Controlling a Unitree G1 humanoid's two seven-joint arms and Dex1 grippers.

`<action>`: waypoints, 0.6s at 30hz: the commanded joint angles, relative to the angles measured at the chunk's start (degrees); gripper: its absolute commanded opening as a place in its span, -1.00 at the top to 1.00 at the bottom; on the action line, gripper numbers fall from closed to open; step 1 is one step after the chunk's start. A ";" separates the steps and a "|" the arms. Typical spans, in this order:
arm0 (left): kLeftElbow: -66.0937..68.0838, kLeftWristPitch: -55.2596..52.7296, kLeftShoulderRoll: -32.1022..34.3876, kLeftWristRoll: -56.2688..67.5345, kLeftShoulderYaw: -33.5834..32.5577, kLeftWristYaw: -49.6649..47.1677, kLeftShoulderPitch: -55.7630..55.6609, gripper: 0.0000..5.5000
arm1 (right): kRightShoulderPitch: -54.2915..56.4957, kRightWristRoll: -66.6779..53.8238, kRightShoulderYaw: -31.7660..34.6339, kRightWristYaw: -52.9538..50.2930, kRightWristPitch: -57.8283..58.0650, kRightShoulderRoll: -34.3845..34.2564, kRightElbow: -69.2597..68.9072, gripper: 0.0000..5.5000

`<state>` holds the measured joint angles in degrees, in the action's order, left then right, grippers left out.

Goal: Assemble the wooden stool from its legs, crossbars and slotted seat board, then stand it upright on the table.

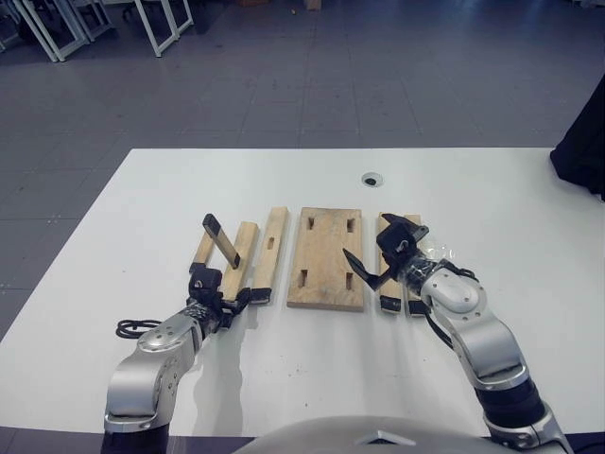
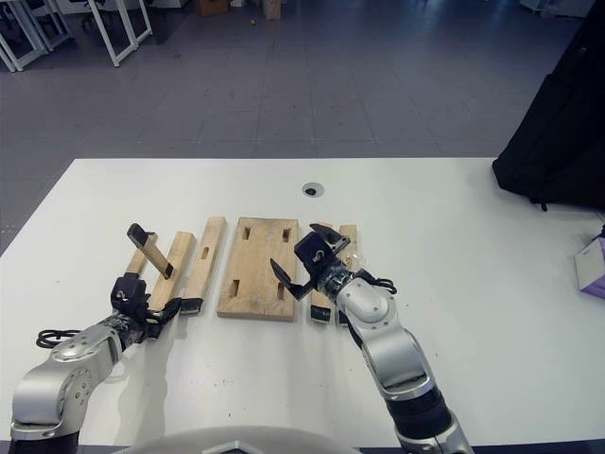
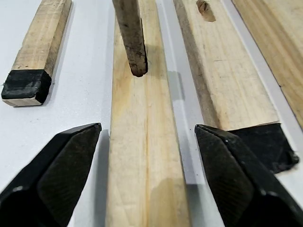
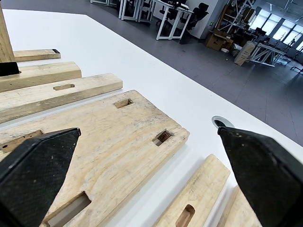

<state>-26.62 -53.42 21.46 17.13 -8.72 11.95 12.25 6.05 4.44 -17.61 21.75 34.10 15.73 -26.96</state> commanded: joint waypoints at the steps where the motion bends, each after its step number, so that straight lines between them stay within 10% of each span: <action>1: 3.10 -0.22 0.34 -0.22 -0.84 0.42 -0.85 -0.33 | 1.20 -0.14 -0.43 0.22 0.81 -0.11 0.00 -0.95; 18: 5.41 3.69 -0.07 -1.08 -0.34 0.74 0.35 0.26 | 1.15 -0.15 -0.26 -0.17 1.44 -0.53 -0.47 -0.95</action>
<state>-22.69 -49.50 21.59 17.06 -9.80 12.56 11.63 6.20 4.36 -17.70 21.74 34.74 15.31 -27.02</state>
